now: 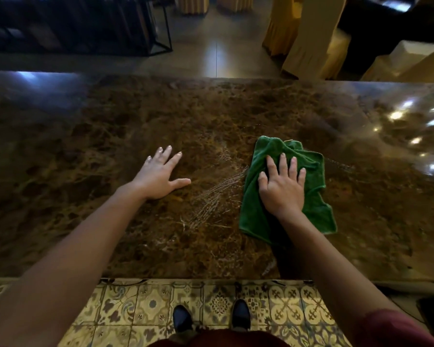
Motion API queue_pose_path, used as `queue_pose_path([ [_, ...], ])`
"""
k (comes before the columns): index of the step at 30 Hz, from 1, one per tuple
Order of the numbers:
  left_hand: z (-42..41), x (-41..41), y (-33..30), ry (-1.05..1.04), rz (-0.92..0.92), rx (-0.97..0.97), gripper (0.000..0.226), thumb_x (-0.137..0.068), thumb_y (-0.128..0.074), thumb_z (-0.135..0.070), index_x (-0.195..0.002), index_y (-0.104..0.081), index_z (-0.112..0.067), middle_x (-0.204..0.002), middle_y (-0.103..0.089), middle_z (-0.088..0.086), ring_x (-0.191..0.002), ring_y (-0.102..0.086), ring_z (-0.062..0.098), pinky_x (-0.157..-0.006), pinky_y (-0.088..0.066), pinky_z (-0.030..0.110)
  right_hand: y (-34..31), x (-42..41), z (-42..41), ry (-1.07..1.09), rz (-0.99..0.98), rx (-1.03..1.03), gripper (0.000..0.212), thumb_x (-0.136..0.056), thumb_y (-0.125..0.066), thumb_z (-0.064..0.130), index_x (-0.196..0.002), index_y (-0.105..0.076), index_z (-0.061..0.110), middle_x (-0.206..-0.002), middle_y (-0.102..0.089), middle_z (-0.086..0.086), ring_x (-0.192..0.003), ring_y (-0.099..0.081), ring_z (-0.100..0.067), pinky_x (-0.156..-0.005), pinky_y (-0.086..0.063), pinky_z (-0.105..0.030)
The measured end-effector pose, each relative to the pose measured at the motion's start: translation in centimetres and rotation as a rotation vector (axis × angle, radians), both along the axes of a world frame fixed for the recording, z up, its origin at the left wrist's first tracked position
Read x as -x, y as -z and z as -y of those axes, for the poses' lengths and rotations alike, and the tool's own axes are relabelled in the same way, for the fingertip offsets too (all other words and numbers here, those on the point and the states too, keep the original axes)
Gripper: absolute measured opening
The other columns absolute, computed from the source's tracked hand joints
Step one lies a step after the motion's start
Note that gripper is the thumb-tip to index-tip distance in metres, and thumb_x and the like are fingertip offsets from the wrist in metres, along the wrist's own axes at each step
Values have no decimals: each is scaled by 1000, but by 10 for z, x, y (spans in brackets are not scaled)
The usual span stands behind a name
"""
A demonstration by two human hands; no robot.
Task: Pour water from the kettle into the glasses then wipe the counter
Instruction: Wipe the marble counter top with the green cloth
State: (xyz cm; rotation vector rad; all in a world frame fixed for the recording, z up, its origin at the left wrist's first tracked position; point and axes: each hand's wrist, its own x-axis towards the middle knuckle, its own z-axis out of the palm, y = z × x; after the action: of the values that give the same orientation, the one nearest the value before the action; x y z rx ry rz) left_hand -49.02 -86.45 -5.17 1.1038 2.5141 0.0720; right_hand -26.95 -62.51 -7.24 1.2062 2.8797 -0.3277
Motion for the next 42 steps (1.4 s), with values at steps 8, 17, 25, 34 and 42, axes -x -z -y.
queue_pose_path([
  [8, 3, 16, -18, 67, -117, 34, 86, -93, -46, -71, -162, -18, -27, -171, -10, 3, -157, -8, 25, -124, -17, 46, -2, 46, 7, 117, -70, 28, 76, -100, -30, 59, -166, -19, 23, -175, -4, -15, -162, 2, -32, -130, 1, -50],
  [17, 24, 41, 1, 49, -77, 38, 98, -89, -34, -78, -163, 0, -24, -171, 10, 4, -157, 11, 23, -127, 0, 48, -5, 91, 10, 202, -5, 11, 80, -100, -25, 60, -166, -17, 14, -172, -6, -25, -160, 2, -40, -130, 0, -52],
  [25, 35, 43, 0, 28, -2, -49, 96, -86, -31, -82, -162, -4, -30, -171, 10, -2, -155, 15, 16, -127, 3, 44, -8, 178, 18, 46, 1, 1, 81, -100, -25, 58, -165, -19, 10, -171, -7, -29, -159, -1, -45, -129, -1, -55],
  [34, 207, 83, -16, -472, -82, -24, 98, -84, -35, -80, -162, -15, -25, -171, -3, 6, -157, 5, 25, -125, -6, 51, -5, 235, 33, -178, -29, 7, 74, -102, -25, 56, -166, -22, 19, -173, -8, -21, -161, 0, -36, -130, 0, -50],
  [42, 261, 85, 15, -462, -36, 30, 97, -85, -26, -82, -162, 0, -30, -170, 13, -1, -154, 20, 20, -125, 8, 45, -5, 262, 70, -311, -20, -3, 72, -103, -25, 57, -166, -21, 22, -174, -7, -17, -162, 1, -32, -130, 1, -48],
])
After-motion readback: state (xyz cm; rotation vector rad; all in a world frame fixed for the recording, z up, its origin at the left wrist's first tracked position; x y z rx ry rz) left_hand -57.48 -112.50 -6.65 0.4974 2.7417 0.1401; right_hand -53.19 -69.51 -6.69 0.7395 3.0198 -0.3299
